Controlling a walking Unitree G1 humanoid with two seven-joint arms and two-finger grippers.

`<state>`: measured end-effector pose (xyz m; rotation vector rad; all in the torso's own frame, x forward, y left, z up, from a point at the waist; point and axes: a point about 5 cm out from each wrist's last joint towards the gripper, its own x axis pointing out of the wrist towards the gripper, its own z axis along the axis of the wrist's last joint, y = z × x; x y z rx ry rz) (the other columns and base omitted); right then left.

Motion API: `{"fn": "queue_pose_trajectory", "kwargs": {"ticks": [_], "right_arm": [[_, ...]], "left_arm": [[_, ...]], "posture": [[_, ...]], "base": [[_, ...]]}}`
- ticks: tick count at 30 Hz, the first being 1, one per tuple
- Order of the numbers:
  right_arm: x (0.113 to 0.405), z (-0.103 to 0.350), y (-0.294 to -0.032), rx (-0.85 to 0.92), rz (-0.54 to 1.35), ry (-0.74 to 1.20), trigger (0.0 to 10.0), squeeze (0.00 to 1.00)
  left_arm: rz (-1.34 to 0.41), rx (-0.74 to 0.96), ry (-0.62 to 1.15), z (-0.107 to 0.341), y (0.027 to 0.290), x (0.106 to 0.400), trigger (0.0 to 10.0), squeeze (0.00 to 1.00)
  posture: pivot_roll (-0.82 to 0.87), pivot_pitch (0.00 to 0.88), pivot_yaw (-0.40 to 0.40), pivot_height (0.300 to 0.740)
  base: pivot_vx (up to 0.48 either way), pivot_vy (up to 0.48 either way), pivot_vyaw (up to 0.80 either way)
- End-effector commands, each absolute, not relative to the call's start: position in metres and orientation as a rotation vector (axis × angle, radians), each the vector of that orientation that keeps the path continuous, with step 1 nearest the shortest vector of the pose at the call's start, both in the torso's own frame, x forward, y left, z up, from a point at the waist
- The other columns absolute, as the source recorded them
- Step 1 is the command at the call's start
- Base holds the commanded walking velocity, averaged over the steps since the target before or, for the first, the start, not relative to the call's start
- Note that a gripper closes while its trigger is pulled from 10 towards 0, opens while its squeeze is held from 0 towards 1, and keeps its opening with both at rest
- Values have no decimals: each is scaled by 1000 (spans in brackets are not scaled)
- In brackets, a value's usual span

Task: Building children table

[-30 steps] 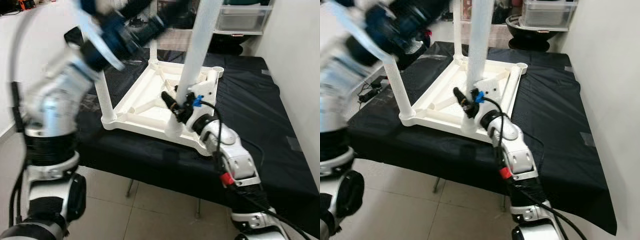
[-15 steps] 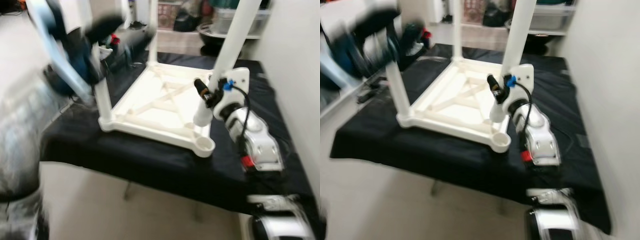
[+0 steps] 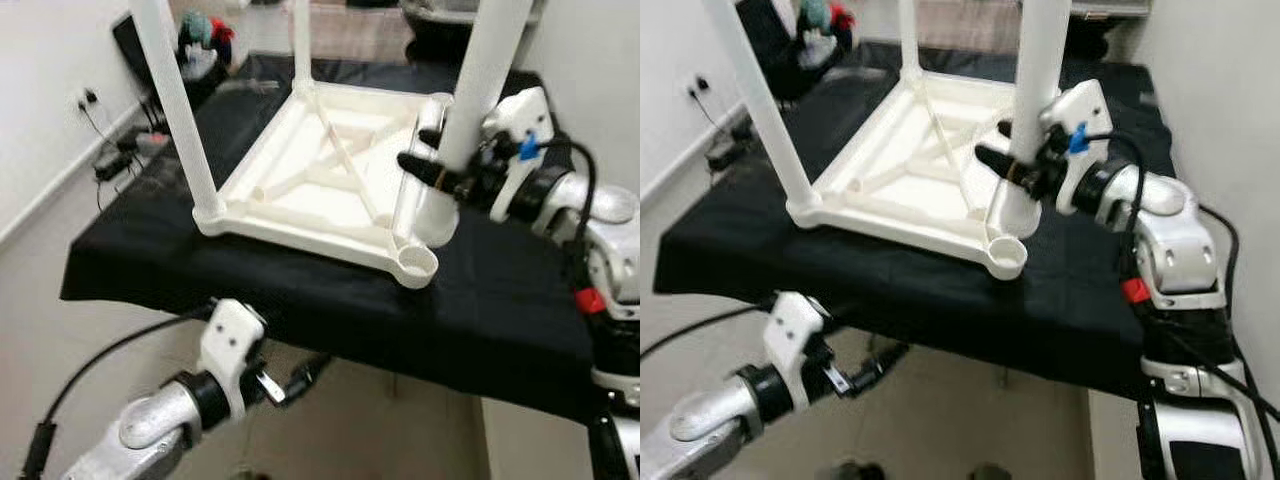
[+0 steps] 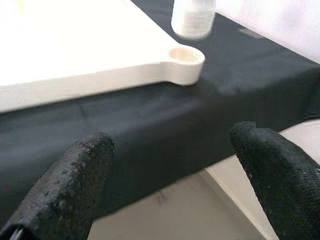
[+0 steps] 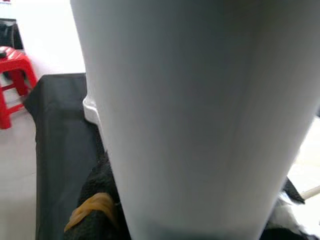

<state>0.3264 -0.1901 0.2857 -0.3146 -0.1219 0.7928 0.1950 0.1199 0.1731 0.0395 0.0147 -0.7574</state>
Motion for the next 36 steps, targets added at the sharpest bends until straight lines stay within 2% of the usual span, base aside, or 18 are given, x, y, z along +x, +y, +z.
{"fn": "queue_pose_trajectory", "kwargs": {"ticks": [1, 2, 8, 16, 17, 22, 26, 32, 36], "right_arm": [[326, 285, -187, -326, 827, -106, 10000, 0], [330, 286, -189, -337, 856, -75, 10000, 0], [333, 295, -190, -318, 974, -35, 10000, 0], [339, 295, -182, -216, 1003, -23, 10000, 0], [340, 299, -186, -114, 1010, -75, 10000, 0], [335, 306, -191, -4, 1055, -161, 10000, 0], [319, 306, -191, 99, 1110, -290, 10000, 0], [313, 303, -189, 115, 1103, -338, 10000, 0], [312, 305, -189, 51, 1048, -384, 10000, 0]], "left_arm": [[-744, 53, -4, 175, 121, 193, 10000, 0], [-764, 102, -50, 180, 118, 187, 10000, 0], [-739, 225, -162, 188, 113, 181, 10000, 0], [-729, 244, -187, 189, 108, 177, 10000, 0], [-726, 246, -191, 189, 107, 177, 10000, 0], [-718, 255, -202, 189, 107, 178, 10000, 0], [-706, 272, -217, 188, 106, 179, 10000, 0], [-701, 281, -216, 187, 108, 181, 10000, 0], [-697, 289, -213, 186, 110, 182, 10000, 0]], "posture": [[-88, 279, -11, 740], [-89, 322, -13, 740], [-95, 337, -22, 740], [-85, 341, -34, 740], [-77, 337, -39, 740], [-76, 334, -36, 740], [-68, 336, -19, 740], [-60, 335, -2, 740], [-54, 333, 4, 740]], "base": [[0, 0, 0], [0, 0, 0], [0, 0, 0], [0, 0, 0], [0, 0, 0], [0, 0, 0], [0, 0, 0], [0, 0, 0], [0, 0, 0]]}}
